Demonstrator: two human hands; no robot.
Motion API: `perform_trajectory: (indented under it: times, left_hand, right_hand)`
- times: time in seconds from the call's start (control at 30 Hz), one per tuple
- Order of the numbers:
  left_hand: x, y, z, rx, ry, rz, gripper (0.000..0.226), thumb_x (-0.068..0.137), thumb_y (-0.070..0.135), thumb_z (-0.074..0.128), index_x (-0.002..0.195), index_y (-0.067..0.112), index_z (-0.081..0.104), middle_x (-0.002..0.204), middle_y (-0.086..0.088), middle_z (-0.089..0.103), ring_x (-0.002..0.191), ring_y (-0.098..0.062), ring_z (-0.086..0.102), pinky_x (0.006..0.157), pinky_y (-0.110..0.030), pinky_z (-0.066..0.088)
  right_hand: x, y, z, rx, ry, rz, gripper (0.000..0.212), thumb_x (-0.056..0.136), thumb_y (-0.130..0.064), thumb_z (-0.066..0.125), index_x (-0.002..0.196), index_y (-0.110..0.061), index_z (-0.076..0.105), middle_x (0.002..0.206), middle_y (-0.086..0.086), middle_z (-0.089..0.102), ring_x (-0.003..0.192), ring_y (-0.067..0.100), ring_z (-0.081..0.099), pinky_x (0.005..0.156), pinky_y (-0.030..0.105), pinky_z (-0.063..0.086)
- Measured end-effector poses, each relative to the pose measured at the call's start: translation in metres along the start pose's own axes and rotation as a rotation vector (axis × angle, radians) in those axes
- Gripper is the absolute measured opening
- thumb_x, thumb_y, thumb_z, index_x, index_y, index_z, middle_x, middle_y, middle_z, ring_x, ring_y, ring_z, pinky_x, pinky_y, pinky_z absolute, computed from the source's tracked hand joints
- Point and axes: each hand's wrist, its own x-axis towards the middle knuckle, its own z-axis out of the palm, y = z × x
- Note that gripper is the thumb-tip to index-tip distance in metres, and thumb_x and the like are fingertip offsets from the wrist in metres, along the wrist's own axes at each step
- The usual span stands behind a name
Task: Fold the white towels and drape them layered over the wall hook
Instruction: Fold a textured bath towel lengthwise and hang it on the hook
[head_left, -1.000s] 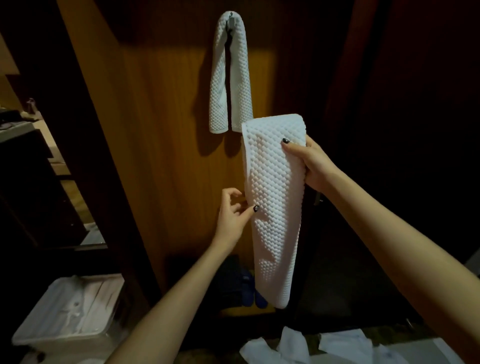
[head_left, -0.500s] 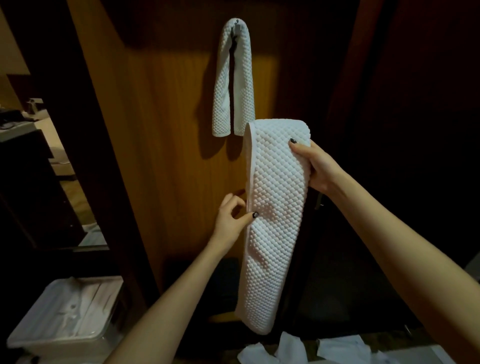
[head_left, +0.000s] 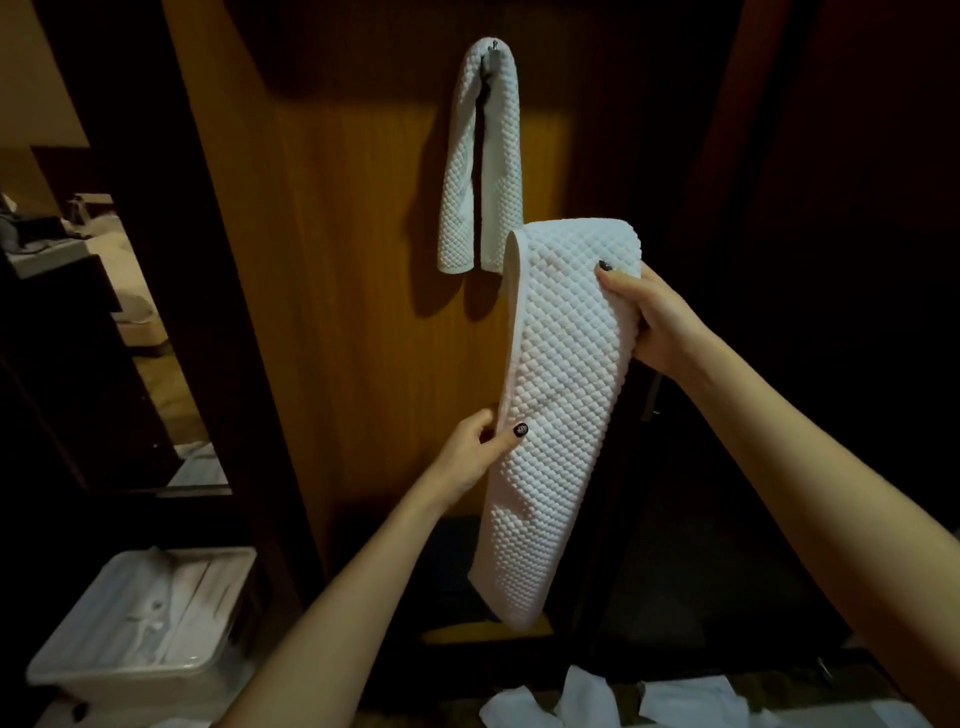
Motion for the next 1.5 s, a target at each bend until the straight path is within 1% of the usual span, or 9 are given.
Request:
perform_trajectory:
  times: [0.43,0.73,0.83,0.9,0.97,1.1,1.23,1.4,1.5]
  left_hand:
    - [0.014,0.003,0.009,-0.213,-0.048,0.033,0.036,0.085,0.02,0.072,0.12,0.024,0.061,0.114,0.009,0.071,0.105,-0.011,0.067,0.079,-0.02,0.053]
    - [0.021,0.015,0.012,-0.109,0.021,0.175,0.024,0.078,0.025,0.077,0.086,0.016,0.056,0.089,0.004,0.065,0.082,-0.009,0.061,0.071,-0.028,0.053]
    - [0.02,0.014,0.012,-0.058,0.022,0.167,0.028,0.083,0.023,0.076,0.096,0.035,0.054,0.103,0.005,0.065,0.095,-0.014,0.064,0.075,-0.029,0.056]
    - [0.021,0.01,0.007,-0.05,0.048,0.07,0.058,0.082,0.025,0.077,0.116,0.055,0.041,0.13,-0.001,0.056,0.119,-0.023,0.056,0.094,-0.04,0.052]
    - [0.022,0.003,-0.001,0.05,-0.026,-0.08,0.087,0.078,0.028,0.08,0.145,0.037,0.025,0.144,-0.003,0.045,0.131,-0.023,0.048,0.107,-0.043,0.043]
    - [0.02,-0.015,-0.006,0.217,-0.225,-0.252,0.039,0.083,0.013,0.076,0.119,0.006,0.063,0.12,-0.007,0.067,0.11,-0.019,0.066,0.093,-0.029,0.054]
    - [0.015,-0.028,-0.012,0.122,-0.222,-0.252,0.03,0.092,0.016,0.066,0.121,0.019,0.058,0.116,0.01,0.065,0.097,0.005,0.065,0.079,-0.013,0.05]
    - [0.022,-0.019,-0.033,0.026,-0.07,-0.17,0.028,0.09,0.031,0.065,0.117,0.033,0.058,0.115,0.013,0.067,0.103,-0.003,0.067,0.078,-0.018,0.053]
    - [0.041,0.001,-0.059,0.003,0.006,-0.143,0.029,0.086,0.038,0.066,0.114,0.035,0.06,0.111,0.009,0.069,0.097,-0.008,0.069,0.07,-0.02,0.055]
  right_hand:
    - [0.006,-0.015,-0.001,0.243,-0.063,0.106,0.055,0.079,-0.024,0.068,0.129,-0.008,0.053,0.094,0.004,0.074,0.083,0.019,0.072,0.066,0.032,0.059]
    - [0.012,-0.023,-0.017,0.268,0.029,0.058,0.042,0.093,-0.02,0.059,0.132,-0.007,0.053,0.106,0.007,0.072,0.095,0.021,0.071,0.074,0.036,0.059]
    - [0.012,-0.018,-0.018,0.282,0.052,0.071,0.033,0.093,-0.021,0.06,0.122,-0.006,0.058,0.099,0.007,0.075,0.091,0.022,0.073,0.07,0.034,0.059]
    - [0.011,-0.014,-0.017,0.284,0.071,0.088,0.031,0.092,-0.022,0.062,0.119,-0.006,0.06,0.097,0.007,0.076,0.091,0.022,0.073,0.069,0.034,0.059]
    - [0.01,-0.01,-0.018,0.288,0.083,0.102,0.031,0.091,-0.022,0.063,0.117,-0.006,0.061,0.097,0.007,0.076,0.09,0.022,0.073,0.068,0.035,0.059]
    - [0.011,-0.003,-0.015,0.285,0.101,0.104,0.029,0.094,-0.02,0.061,0.119,-0.005,0.06,0.101,0.01,0.074,0.09,0.023,0.073,0.068,0.035,0.059]
    - [0.015,0.002,-0.02,0.29,0.173,0.034,0.038,0.097,-0.016,0.057,0.133,-0.01,0.05,0.116,0.011,0.068,0.098,0.024,0.071,0.072,0.039,0.06]
    - [0.02,0.0,-0.031,0.202,0.177,-0.057,0.046,0.098,-0.014,0.053,0.142,-0.012,0.041,0.132,0.013,0.06,0.115,0.028,0.064,0.085,0.045,0.058]
    - [0.028,-0.007,-0.033,0.153,0.221,-0.099,0.038,0.095,-0.005,0.057,0.129,-0.02,0.046,0.126,0.007,0.062,0.111,0.026,0.066,0.084,0.046,0.058]
